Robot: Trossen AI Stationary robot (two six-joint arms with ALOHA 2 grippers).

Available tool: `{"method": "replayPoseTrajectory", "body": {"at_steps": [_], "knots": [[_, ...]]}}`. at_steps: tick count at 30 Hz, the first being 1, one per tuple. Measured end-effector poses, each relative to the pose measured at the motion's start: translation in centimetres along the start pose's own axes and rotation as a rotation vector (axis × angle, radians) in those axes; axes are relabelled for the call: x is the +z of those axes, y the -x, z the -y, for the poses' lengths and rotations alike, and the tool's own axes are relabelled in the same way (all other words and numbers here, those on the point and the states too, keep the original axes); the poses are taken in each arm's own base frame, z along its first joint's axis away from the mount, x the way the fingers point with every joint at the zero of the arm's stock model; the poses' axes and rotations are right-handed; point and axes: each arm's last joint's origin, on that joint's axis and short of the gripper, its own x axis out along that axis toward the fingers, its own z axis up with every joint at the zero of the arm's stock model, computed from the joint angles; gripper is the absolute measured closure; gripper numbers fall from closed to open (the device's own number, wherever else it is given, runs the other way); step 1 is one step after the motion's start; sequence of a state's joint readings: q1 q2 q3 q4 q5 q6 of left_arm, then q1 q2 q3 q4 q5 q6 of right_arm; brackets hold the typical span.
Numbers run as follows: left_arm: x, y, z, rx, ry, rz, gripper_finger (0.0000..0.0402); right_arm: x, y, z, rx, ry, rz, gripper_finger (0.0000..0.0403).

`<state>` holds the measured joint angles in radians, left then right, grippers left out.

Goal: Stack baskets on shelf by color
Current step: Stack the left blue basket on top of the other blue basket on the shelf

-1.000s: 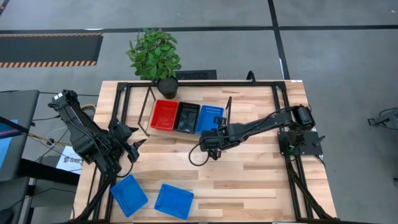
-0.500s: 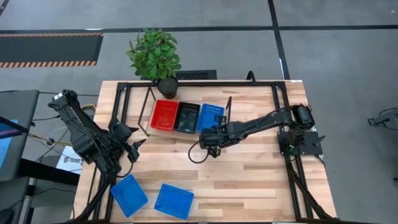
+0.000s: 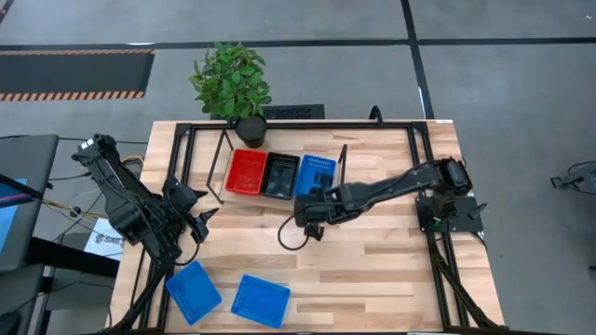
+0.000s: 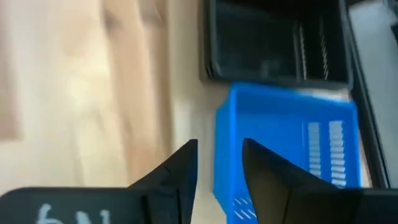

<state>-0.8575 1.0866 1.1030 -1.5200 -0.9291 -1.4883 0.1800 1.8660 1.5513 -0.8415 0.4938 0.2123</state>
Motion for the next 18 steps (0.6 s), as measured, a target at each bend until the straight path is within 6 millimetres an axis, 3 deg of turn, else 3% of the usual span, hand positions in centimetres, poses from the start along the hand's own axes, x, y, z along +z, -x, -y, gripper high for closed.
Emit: {"method": "replayPoseTrajectory", "body": {"at_steps": [5,12,18], "knots": [[0.0,0.0,0.0,0.000,0.000,-0.002,0.0136,2.1,3.6,-1.3,0.134,-0.003,0.097,0.0248],[-0.1,0.0,0.2,-0.015,0.016,-0.038,0.0136,3.6,7.8,-5.7,0.523,0.033,0.296,0.0245],[-0.1,0.0,0.4,-0.030,0.034,-0.036,0.0136,3.0,7.9,-11.5,0.590,0.213,0.421,0.0244]]}}
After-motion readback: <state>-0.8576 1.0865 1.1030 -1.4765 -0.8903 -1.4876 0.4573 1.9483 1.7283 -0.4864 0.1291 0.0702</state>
